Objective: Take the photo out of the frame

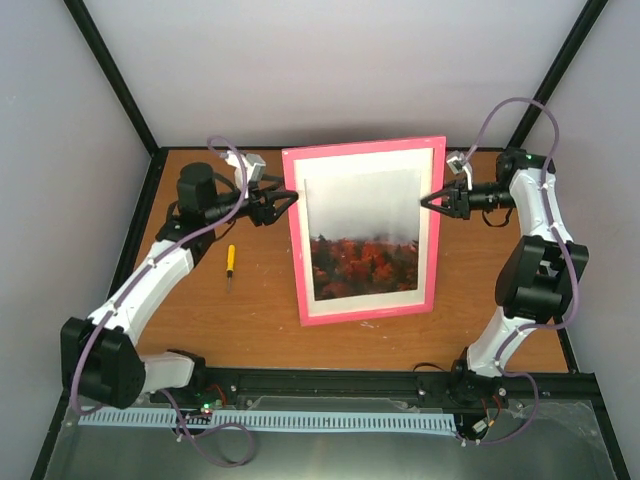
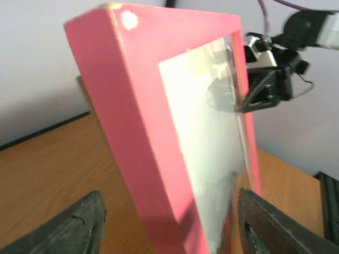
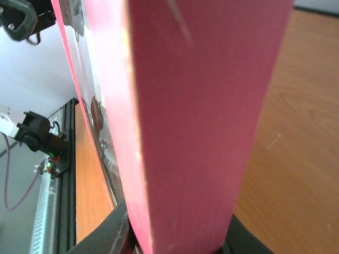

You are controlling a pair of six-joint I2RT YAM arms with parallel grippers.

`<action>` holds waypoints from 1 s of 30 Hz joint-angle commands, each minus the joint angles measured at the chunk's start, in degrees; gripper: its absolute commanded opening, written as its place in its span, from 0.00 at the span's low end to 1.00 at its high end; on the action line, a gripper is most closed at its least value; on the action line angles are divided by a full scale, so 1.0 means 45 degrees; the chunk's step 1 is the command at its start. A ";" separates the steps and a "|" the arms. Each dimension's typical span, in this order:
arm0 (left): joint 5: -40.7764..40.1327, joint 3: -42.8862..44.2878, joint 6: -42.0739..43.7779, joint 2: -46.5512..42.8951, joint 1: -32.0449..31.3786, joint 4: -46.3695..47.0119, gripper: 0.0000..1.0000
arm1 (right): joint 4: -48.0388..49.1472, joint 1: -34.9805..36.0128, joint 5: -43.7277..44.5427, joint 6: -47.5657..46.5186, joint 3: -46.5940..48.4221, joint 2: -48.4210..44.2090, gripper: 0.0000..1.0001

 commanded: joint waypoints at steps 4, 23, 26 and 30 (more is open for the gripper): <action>-0.5223 -0.1667 -0.0174 -0.2880 0.0077 0.0857 0.83 | 0.4237 0.0043 -0.1110 0.5910 -0.1965 -0.0214 0.03; -0.8193 -0.4620 -0.0745 -0.5402 0.0073 -0.1430 0.87 | 0.8118 0.2482 0.3163 1.1881 -0.2391 0.3965 0.03; -0.8658 -0.5095 -0.0655 -0.5652 0.0072 -0.1223 0.87 | 0.8829 0.2982 0.3431 1.2815 -0.2081 0.4279 0.03; -0.9025 -0.5183 -0.0442 -0.5704 0.0072 -0.1155 0.88 | 0.8955 0.3481 0.3985 1.3407 -0.1207 0.4808 0.18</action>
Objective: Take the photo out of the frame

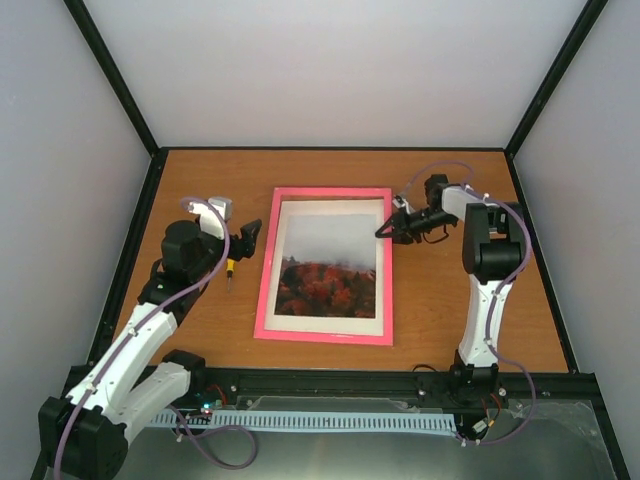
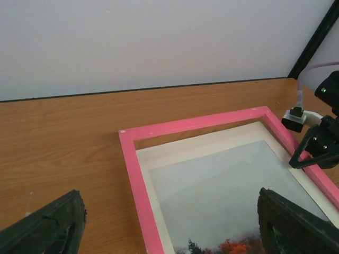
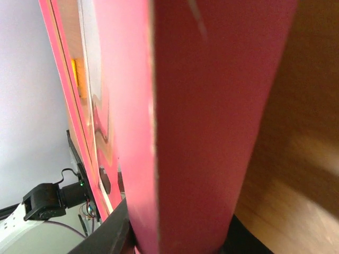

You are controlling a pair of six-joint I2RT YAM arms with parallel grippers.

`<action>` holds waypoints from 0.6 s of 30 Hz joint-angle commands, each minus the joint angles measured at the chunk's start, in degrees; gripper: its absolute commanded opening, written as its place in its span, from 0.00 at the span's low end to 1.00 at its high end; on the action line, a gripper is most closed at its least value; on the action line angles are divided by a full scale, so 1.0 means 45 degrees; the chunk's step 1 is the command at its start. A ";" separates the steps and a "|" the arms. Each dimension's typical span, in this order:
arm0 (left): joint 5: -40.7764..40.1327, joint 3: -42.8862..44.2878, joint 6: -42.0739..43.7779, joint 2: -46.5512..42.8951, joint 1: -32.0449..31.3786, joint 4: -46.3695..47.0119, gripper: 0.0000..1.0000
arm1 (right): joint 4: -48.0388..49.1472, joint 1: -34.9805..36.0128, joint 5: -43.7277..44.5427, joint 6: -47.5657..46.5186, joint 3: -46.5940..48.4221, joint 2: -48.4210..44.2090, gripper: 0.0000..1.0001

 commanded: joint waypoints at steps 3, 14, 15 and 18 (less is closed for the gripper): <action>-0.0735 0.0063 0.0010 0.0065 0.0073 -0.0119 0.90 | 0.1665 0.0405 0.1603 0.0348 0.1391 0.0387 0.33; -0.1657 0.1121 -0.0962 0.1667 0.0072 -0.1464 0.89 | 0.1592 -0.0048 0.3076 0.0016 -0.0162 -0.1872 0.63; -0.1803 0.1185 -0.1351 0.1810 0.0072 -0.1710 0.87 | 0.1708 -0.0107 0.3418 -0.0017 -0.0455 -0.2333 0.63; -0.2031 0.1623 -0.3193 0.2590 0.0073 -0.3098 0.77 | 0.1943 -0.0166 0.4322 -0.0657 -0.1576 -0.3817 0.63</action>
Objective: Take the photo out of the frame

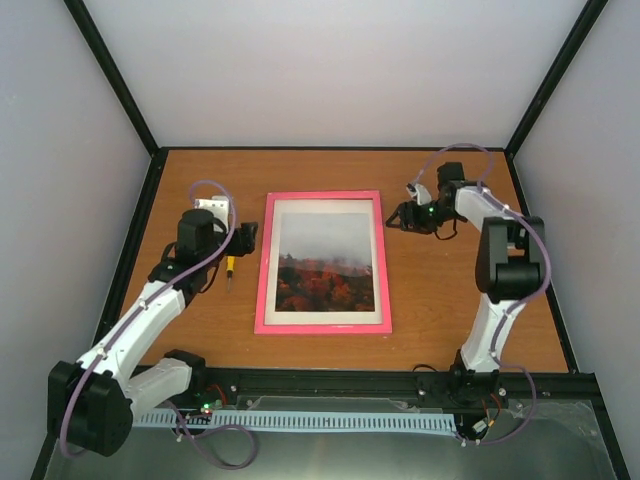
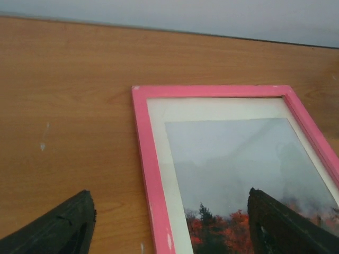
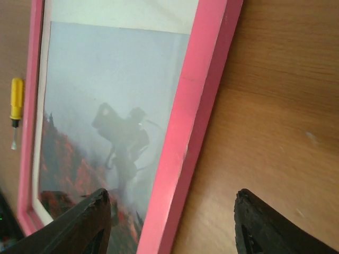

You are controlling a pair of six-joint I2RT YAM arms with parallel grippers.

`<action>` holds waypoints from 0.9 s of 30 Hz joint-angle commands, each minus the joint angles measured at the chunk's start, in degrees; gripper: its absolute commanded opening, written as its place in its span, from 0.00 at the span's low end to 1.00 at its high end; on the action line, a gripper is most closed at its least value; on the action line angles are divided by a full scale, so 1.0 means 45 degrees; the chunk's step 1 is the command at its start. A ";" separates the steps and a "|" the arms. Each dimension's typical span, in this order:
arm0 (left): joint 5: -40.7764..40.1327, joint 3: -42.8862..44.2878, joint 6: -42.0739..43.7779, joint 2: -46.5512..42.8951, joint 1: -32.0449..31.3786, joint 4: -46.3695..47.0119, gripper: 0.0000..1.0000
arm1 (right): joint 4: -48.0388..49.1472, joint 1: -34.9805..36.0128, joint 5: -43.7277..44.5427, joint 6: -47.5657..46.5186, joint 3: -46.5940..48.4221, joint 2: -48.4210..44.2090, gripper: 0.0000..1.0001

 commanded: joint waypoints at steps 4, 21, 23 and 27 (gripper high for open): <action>0.0096 0.1015 -0.3849 0.1667 0.0058 -0.2688 0.64 | 0.0720 -0.0146 0.1581 -0.1753 -0.2727 -0.3960 0.63; 0.0442 -0.0652 -0.5564 0.3695 -0.1501 -0.2203 0.61 | 0.1053 0.1571 0.2693 -0.1378 -0.4219 -0.3799 0.61; 0.0622 -0.0862 -0.5662 0.3807 -0.1546 -0.2016 0.61 | 0.0892 0.1716 0.3216 -0.1080 -0.3883 -0.3236 0.61; 0.0686 -0.1078 -0.5717 0.4087 -0.1607 -0.1856 0.61 | 0.0744 0.1821 0.3699 -0.0796 -0.3511 -0.2643 0.61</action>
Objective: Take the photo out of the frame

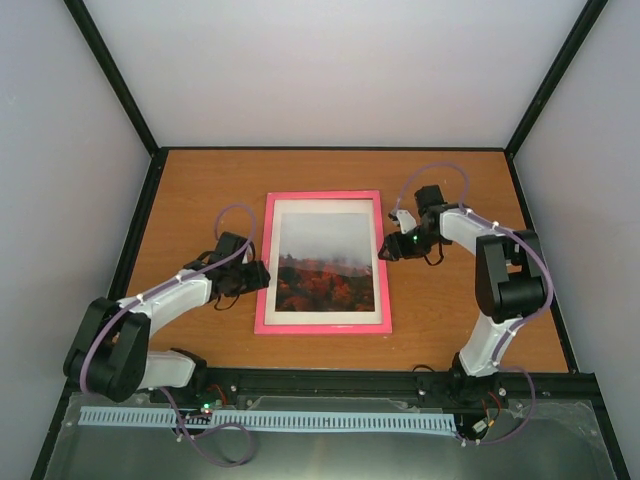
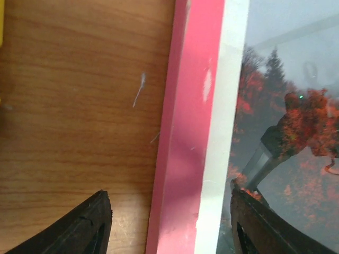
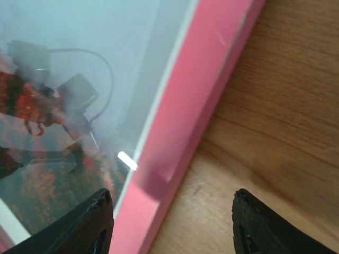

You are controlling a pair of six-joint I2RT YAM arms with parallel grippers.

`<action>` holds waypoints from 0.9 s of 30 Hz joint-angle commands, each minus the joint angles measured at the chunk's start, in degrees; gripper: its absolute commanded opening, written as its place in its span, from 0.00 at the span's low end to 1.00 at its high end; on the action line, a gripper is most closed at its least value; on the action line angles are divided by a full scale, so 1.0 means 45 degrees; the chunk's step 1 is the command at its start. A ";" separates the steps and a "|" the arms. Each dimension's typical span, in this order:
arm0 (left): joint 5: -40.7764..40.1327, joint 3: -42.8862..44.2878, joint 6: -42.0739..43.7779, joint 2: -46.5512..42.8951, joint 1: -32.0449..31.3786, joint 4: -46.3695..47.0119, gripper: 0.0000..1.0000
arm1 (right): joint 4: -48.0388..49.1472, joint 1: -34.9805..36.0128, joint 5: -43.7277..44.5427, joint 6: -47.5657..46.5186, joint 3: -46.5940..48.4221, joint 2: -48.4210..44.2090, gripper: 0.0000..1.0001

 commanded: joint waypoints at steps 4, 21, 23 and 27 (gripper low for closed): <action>0.0213 -0.0187 -0.0350 0.0631 -0.0140 0.0525 0.61 | -0.0161 0.0083 -0.0119 0.0479 0.0477 0.0736 0.60; 0.0536 -0.0325 -0.0194 0.1254 -0.0140 0.0962 0.57 | -0.0020 0.0087 -0.1844 0.0602 0.0731 0.1731 0.39; 0.0451 -0.0307 -0.0199 0.1206 -0.0140 0.0969 0.56 | -0.0032 0.0087 -0.2046 0.0671 0.0761 0.1661 0.33; 0.0205 -0.0211 -0.0208 0.0856 -0.0140 0.0864 0.55 | -0.0102 0.0087 -0.2273 0.0781 0.0853 0.1593 0.22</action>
